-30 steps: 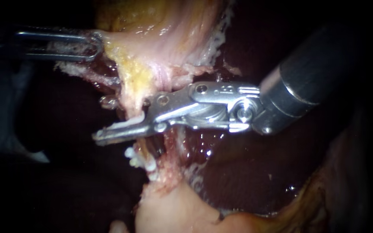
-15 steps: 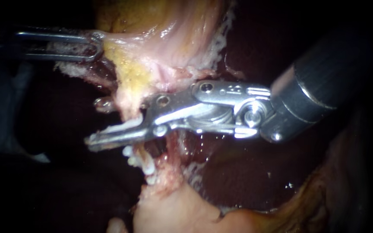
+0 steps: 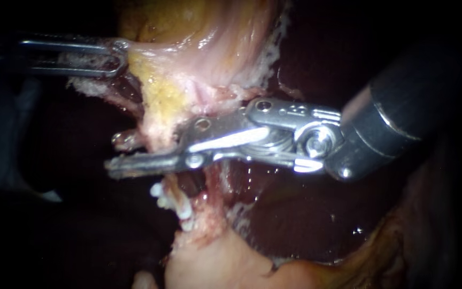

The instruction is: Clipping third clip left tube

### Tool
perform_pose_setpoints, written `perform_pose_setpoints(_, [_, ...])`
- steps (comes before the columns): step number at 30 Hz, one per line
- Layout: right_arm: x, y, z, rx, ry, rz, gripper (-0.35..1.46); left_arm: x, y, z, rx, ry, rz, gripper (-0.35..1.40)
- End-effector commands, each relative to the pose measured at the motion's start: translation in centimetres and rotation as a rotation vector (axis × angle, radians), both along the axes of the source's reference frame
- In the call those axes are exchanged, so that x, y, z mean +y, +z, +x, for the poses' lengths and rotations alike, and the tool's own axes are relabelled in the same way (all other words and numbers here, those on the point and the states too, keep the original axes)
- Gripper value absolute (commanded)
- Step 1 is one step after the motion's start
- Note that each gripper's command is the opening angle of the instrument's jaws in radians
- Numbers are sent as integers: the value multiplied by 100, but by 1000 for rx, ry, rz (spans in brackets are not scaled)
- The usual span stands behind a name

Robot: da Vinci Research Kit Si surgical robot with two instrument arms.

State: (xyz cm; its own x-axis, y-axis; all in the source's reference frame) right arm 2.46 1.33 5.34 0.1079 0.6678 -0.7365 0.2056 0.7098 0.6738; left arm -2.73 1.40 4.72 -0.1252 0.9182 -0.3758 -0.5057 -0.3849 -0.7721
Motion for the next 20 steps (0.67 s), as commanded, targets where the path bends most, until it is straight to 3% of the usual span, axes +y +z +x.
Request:
perform_pose_setpoints(1, [0, 0, -1, -1, -2, 9, -35, 0, 0, 0, 0, 0, 0, -35])
perform_pose_setpoints(8, [1, 5, -8, -37, -25, 48, -35, 0, 0, 0, 0, 0, 0, -35])
perform_pose_setpoints(20, [2, 9, -9, -37, -26, 47, -35, 0, 0, 0, 0, 0, 0, -35])
